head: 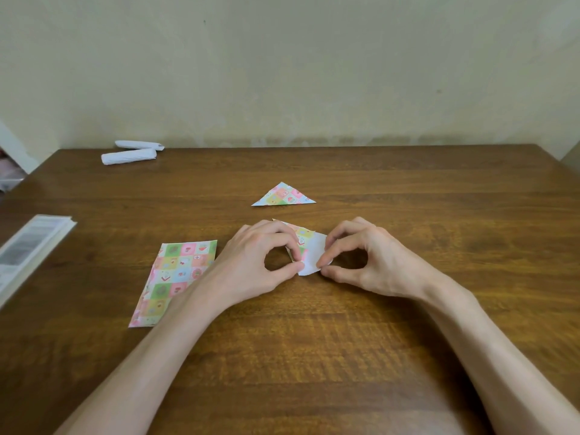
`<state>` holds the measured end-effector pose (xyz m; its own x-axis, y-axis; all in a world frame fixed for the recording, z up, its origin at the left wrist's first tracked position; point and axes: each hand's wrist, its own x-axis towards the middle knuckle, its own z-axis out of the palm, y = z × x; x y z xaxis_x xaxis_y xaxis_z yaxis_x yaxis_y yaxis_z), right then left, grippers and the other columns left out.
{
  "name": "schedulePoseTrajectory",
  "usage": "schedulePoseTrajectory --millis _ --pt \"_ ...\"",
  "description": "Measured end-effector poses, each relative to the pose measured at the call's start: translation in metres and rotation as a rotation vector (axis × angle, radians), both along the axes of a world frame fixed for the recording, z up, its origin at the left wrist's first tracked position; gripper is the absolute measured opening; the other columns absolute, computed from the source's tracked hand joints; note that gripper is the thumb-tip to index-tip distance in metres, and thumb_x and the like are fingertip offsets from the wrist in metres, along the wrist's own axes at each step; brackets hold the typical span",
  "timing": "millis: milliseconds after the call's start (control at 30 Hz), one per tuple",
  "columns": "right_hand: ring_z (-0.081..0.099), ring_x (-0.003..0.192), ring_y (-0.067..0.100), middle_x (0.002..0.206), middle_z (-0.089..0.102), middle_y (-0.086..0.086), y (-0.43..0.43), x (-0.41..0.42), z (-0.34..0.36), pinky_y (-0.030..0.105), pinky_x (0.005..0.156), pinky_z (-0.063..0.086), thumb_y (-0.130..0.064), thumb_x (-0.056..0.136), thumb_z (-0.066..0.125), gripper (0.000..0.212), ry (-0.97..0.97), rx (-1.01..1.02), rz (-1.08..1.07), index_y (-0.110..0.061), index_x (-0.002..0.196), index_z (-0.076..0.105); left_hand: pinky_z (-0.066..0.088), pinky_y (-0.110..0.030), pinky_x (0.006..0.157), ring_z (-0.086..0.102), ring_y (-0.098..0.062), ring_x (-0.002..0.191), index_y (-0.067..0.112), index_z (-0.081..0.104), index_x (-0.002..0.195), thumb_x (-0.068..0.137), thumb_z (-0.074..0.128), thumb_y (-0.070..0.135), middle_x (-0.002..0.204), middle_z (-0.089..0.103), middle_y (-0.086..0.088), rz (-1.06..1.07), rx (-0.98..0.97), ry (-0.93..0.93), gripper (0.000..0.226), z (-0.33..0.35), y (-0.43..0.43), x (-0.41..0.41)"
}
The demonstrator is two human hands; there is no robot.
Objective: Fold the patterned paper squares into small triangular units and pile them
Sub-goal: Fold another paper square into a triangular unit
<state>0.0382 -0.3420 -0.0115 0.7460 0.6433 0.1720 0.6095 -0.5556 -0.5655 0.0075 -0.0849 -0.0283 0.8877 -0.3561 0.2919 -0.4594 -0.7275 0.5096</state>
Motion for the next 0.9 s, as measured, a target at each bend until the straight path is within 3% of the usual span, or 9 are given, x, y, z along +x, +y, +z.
schedulePoseTrajectory --millis 267,467,600,767,900 --pt "0.057 0.106 0.007 0.099 0.063 -0.017 0.008 0.000 -0.007 0.030 0.096 0.047 -0.046 0.094 0.070 0.009 0.094 0.033 -0.017 -0.038 0.093 0.074 0.035 -0.030 0.099 0.051 0.006 0.122 0.038 0.074 0.091 0.087 0.077 0.044 0.115 0.062 0.026 -0.014 -0.007 0.029 0.008 0.000 0.001 0.002" --pt "0.056 0.103 0.005 0.094 0.062 -0.017 0.011 0.001 -0.008 0.025 0.092 0.047 -0.047 0.093 0.071 0.013 0.144 0.033 -0.060 -0.036 0.087 0.074 0.038 -0.034 0.102 0.052 -0.001 0.120 0.041 0.077 0.091 0.084 0.069 0.057 0.112 0.063 0.026 -0.015 -0.025 0.041 0.019 -0.002 0.002 0.004" --pt "0.056 0.102 0.005 0.095 0.062 -0.016 0.011 0.002 -0.007 0.023 0.090 0.045 -0.046 0.093 0.072 0.011 0.162 0.024 -0.058 -0.036 0.089 0.075 0.039 -0.037 0.102 0.055 -0.002 0.119 0.041 0.076 0.091 0.085 0.072 0.053 0.111 0.064 0.025 -0.011 -0.019 0.054 0.015 -0.001 0.002 0.004" --pt "0.053 0.097 0.008 0.092 0.060 -0.014 0.016 0.002 -0.010 0.023 0.088 0.042 -0.048 0.091 0.071 0.010 0.094 -0.002 -0.060 -0.038 0.092 0.072 0.039 -0.039 0.104 0.055 -0.002 0.118 0.041 0.076 0.091 0.088 0.075 0.049 0.111 0.064 0.026 -0.004 -0.020 0.065 0.008 0.000 0.002 0.003" --pt "0.052 0.096 0.009 0.091 0.059 -0.014 0.018 0.003 -0.012 0.028 0.089 0.043 -0.050 0.090 0.071 0.011 0.093 0.005 -0.072 -0.040 0.092 0.070 0.038 -0.037 0.104 0.053 0.001 0.119 0.043 0.075 0.089 0.083 0.071 0.059 0.111 0.063 0.028 -0.012 -0.026 0.072 0.017 0.000 0.002 0.004"
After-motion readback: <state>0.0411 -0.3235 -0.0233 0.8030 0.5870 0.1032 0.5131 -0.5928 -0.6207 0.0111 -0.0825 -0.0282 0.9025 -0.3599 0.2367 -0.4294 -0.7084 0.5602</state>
